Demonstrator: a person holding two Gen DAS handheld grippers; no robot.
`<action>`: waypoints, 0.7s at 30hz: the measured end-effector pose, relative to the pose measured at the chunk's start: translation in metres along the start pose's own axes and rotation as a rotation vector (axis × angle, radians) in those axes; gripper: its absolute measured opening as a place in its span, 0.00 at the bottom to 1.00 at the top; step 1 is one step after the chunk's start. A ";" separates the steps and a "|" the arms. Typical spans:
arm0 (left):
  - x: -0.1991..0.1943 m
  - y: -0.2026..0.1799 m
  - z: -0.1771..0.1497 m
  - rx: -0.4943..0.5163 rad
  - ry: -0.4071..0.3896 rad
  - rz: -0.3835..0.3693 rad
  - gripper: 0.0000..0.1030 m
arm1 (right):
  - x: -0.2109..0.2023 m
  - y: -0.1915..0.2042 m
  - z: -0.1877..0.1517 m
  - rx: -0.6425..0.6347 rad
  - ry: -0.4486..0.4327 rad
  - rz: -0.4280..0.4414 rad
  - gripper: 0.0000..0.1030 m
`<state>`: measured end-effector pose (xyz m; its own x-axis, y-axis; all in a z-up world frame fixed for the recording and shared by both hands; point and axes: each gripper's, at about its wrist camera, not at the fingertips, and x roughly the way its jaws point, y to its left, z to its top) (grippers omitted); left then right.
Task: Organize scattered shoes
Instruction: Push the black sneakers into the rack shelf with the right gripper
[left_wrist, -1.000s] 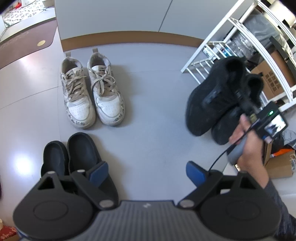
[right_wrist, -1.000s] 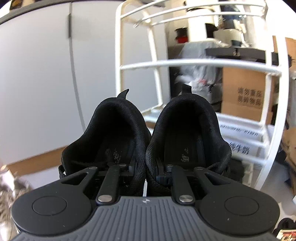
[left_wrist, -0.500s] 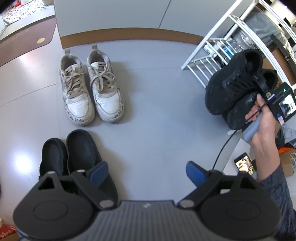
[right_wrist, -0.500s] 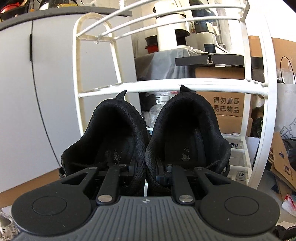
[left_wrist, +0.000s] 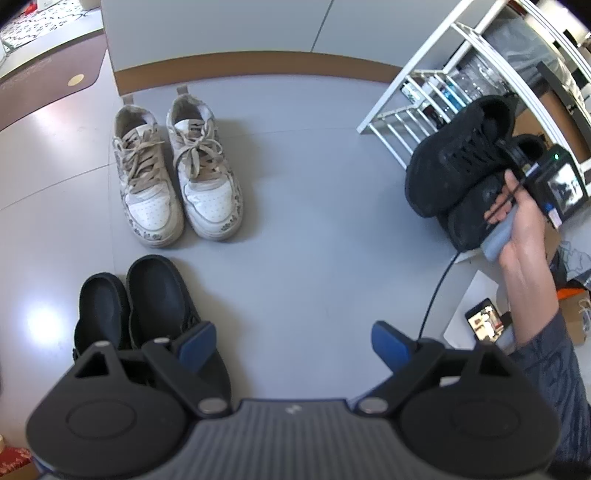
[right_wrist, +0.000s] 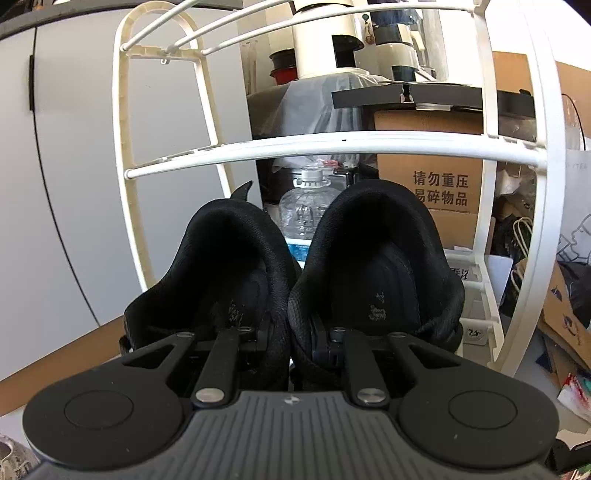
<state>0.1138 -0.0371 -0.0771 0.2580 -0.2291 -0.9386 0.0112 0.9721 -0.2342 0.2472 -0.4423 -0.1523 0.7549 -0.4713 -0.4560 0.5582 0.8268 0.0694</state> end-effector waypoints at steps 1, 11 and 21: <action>0.000 0.001 0.000 -0.002 0.000 -0.001 0.90 | 0.002 0.002 0.004 -0.003 0.004 -0.010 0.18; -0.003 0.004 0.001 -0.008 -0.003 -0.010 0.90 | 0.016 0.001 0.030 0.010 -0.014 -0.069 0.18; -0.005 0.004 0.001 -0.009 -0.002 -0.024 0.90 | 0.043 -0.009 0.053 0.054 0.030 -0.133 0.18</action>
<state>0.1131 -0.0321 -0.0732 0.2601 -0.2518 -0.9322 0.0087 0.9660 -0.2585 0.2931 -0.4864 -0.1257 0.6630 -0.5655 -0.4905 0.6708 0.7397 0.0539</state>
